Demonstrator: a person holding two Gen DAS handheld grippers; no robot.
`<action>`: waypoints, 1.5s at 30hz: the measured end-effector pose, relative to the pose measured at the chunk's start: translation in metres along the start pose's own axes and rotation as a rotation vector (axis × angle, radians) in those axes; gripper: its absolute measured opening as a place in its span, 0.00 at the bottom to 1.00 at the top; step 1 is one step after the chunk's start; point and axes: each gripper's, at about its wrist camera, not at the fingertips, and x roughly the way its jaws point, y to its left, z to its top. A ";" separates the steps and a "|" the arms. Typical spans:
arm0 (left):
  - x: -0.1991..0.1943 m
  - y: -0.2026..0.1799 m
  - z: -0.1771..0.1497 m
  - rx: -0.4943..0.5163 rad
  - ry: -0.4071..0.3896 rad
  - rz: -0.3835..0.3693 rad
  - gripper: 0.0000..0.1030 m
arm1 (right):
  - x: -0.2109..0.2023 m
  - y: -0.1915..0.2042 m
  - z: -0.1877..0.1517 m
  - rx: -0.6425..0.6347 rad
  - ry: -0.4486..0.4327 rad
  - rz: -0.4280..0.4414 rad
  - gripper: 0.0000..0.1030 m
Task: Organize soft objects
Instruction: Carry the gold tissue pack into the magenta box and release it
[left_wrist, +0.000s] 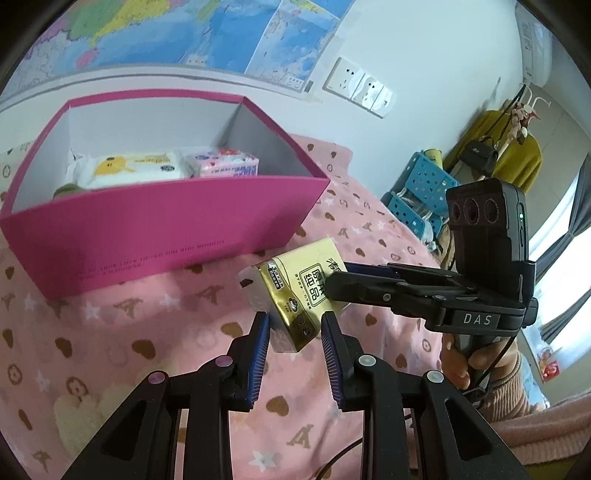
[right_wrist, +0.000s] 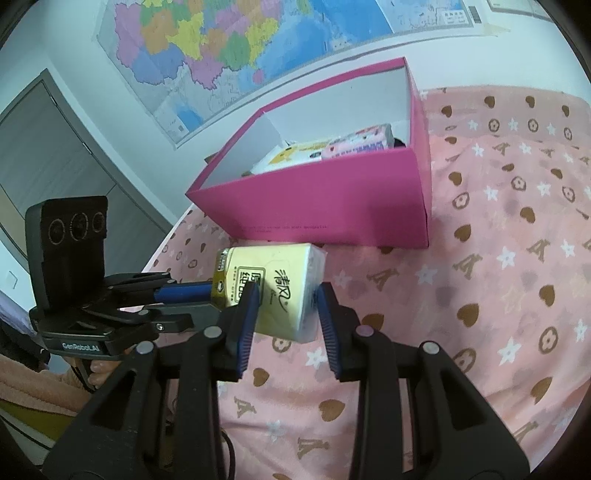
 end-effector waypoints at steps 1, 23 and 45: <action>-0.002 0.001 -0.001 0.001 -0.003 0.000 0.27 | -0.001 0.000 0.002 -0.002 -0.004 -0.001 0.35; -0.011 -0.012 0.049 0.056 -0.092 0.028 0.27 | -0.019 0.001 0.054 -0.066 -0.102 -0.032 0.35; 0.006 0.004 0.090 0.042 -0.087 0.060 0.27 | -0.001 -0.014 0.096 -0.058 -0.099 -0.070 0.35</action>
